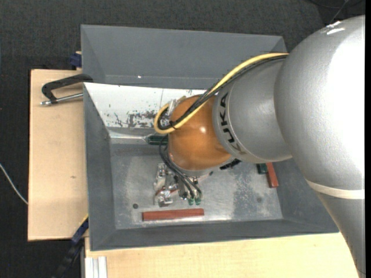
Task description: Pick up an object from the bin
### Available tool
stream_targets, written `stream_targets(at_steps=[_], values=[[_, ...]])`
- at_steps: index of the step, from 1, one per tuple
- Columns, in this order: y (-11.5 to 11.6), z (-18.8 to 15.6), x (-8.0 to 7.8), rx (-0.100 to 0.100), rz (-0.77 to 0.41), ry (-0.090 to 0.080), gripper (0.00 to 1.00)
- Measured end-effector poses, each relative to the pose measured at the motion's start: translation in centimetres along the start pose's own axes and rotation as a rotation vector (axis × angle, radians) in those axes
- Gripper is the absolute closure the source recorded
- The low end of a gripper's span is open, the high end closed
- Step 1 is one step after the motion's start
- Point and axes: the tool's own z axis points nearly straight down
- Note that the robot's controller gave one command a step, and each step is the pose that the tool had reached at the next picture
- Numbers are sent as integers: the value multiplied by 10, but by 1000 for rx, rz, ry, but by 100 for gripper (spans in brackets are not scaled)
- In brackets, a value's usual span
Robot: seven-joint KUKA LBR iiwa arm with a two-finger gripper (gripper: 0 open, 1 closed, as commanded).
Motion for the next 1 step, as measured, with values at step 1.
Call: stream_targets(at_steps=[1], values=[[-26, -130, -32, 0, -108, -7, 100]])
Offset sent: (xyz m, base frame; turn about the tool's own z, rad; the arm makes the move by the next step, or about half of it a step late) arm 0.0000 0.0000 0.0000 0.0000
